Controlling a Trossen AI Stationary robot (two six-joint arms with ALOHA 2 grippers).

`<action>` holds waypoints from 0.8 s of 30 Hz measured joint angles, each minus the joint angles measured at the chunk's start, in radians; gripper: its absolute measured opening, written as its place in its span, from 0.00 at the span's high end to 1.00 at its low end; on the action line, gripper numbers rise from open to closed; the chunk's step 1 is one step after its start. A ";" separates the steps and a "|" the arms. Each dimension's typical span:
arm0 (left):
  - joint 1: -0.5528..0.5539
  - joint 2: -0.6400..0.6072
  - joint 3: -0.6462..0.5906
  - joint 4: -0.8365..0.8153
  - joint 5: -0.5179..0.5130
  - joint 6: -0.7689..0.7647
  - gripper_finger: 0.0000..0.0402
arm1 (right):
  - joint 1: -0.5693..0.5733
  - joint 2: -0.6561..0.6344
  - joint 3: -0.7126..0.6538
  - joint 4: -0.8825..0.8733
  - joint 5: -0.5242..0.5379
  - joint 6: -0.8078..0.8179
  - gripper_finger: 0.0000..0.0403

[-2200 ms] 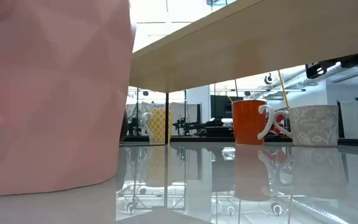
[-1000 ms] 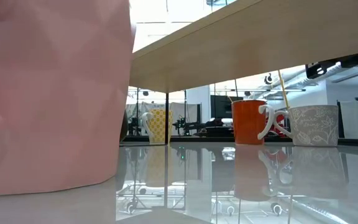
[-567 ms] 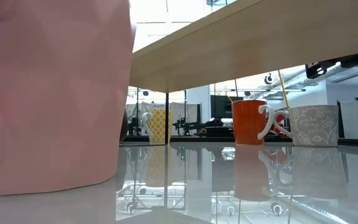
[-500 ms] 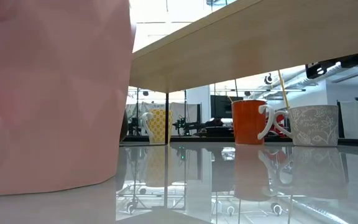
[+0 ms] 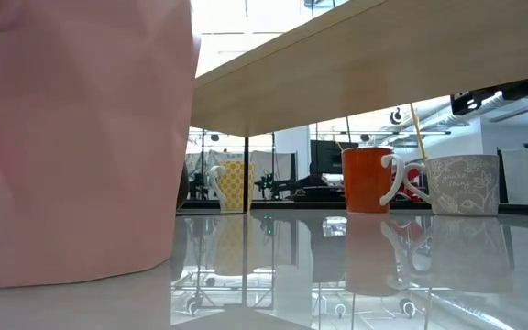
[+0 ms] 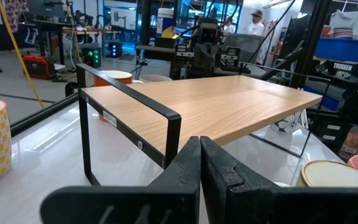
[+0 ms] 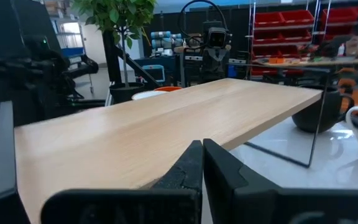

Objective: Place coffee mugs
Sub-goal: Put the gray mug on the shelf

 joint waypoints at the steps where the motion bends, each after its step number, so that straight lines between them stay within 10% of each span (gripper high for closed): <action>1: 0.000 0.000 0.000 0.000 0.000 0.000 1.00 | 0.000 0.000 0.000 0.000 0.005 -0.021 1.00; 24: 0.000 0.000 0.000 0.000 0.000 0.000 1.00 | -0.002 0.092 0.052 0.019 0.123 -0.083 1.00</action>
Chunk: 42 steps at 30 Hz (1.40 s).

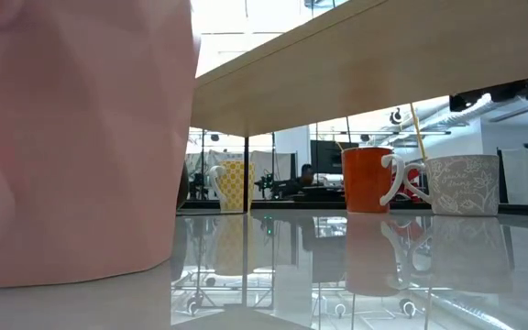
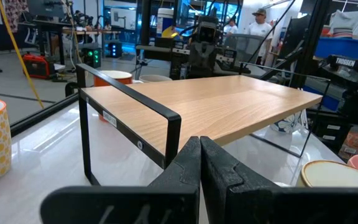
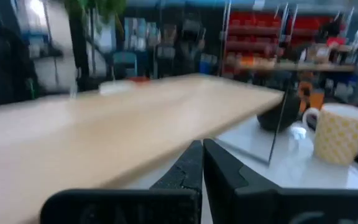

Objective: Place coffee mugs
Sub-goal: Put the gray mug on the shelf

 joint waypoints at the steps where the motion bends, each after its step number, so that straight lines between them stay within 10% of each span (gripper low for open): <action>1: 0.000 0.000 0.000 0.000 0.000 0.000 1.00 | 0.001 0.025 0.034 -0.024 0.015 -0.012 1.00; 17: 0.000 0.000 -0.001 0.041 -0.002 0.000 1.00 | -0.009 0.569 0.656 -0.332 0.114 0.033 1.00; 42: 0.000 0.000 -0.001 0.076 -0.001 -0.020 1.00 | -0.038 1.079 1.648 -1.055 0.114 0.197 1.00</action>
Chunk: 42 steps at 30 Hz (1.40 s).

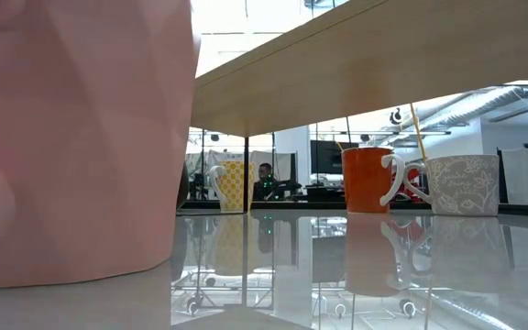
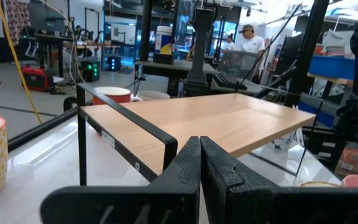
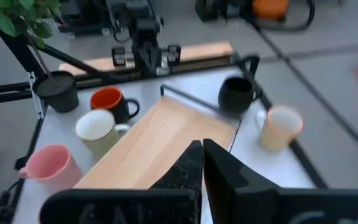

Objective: Place coffee mugs
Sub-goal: Put the gray mug on the shelf

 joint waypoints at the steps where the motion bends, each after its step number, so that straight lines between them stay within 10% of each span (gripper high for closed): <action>1: 0.000 0.000 0.000 0.000 0.000 -0.019 1.00 | 0.000 0.017 0.029 -0.042 -0.002 0.032 1.00; 12: -0.001 0.000 0.000 0.011 0.002 -0.053 1.00 | -0.060 0.179 0.176 -0.490 -0.217 0.470 1.00; 30: -0.001 0.186 0.239 -0.071 0.000 0.040 1.00 | -0.175 0.196 0.062 -0.569 -0.242 0.327 0.89; 42: 0.000 0.421 0.484 -0.122 -0.136 -0.207 1.00 | -0.196 0.195 -0.047 -0.569 -0.348 0.276 0.75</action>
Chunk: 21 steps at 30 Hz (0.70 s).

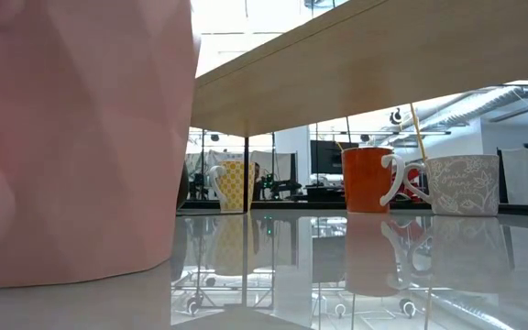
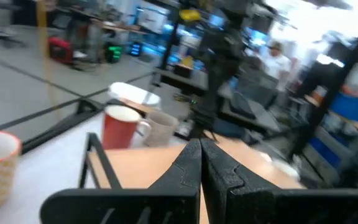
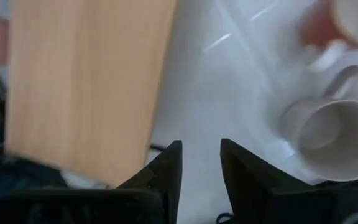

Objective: Place coffee mugs
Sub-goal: Put the gray mug on the shelf

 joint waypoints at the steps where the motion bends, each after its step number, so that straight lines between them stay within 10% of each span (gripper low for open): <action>1: 0.000 0.021 0.019 0.003 -0.027 -0.007 1.00 | 0.000 0.000 0.000 0.001 -0.016 -0.007 0.75; 21: -0.001 0.340 0.259 0.014 -0.065 -0.023 1.00 | -0.001 -0.024 0.000 0.001 0.059 -0.097 0.75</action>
